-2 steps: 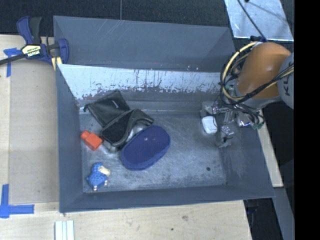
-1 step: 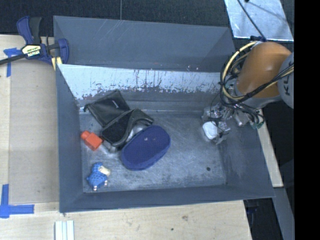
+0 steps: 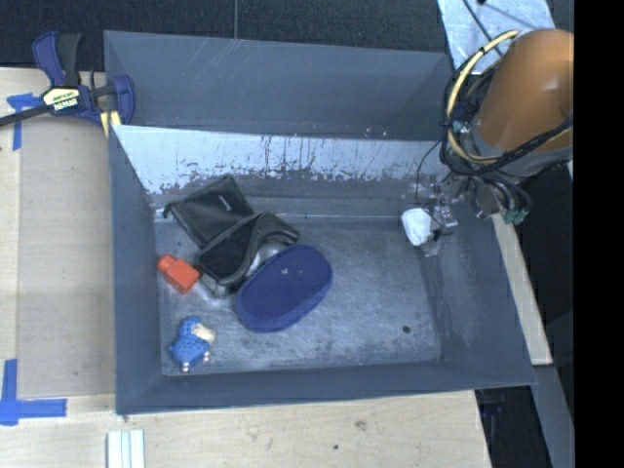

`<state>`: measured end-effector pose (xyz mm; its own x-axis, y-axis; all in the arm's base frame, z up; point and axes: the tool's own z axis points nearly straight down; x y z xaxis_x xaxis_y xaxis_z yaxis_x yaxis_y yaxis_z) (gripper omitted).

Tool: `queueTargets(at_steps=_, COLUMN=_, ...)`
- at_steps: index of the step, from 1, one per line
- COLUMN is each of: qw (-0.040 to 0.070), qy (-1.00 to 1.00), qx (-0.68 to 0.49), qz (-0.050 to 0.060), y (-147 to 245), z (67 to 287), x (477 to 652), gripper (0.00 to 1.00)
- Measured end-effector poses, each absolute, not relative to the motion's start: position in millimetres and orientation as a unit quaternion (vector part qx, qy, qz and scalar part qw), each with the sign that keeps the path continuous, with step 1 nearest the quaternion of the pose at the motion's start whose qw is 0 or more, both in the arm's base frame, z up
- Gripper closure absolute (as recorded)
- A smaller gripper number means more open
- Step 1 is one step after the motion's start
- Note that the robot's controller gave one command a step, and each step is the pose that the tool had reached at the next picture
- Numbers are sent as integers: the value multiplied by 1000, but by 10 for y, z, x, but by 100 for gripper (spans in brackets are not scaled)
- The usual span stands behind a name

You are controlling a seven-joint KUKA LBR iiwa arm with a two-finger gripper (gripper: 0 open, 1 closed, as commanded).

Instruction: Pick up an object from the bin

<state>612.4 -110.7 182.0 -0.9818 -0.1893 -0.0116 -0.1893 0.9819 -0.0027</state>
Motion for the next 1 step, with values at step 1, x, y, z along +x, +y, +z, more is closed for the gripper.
queueTargets(at_steps=1, qw=6, qy=995, qx=-96, qz=-2, y=-1047, z=2667, x=5995, gripper=100)
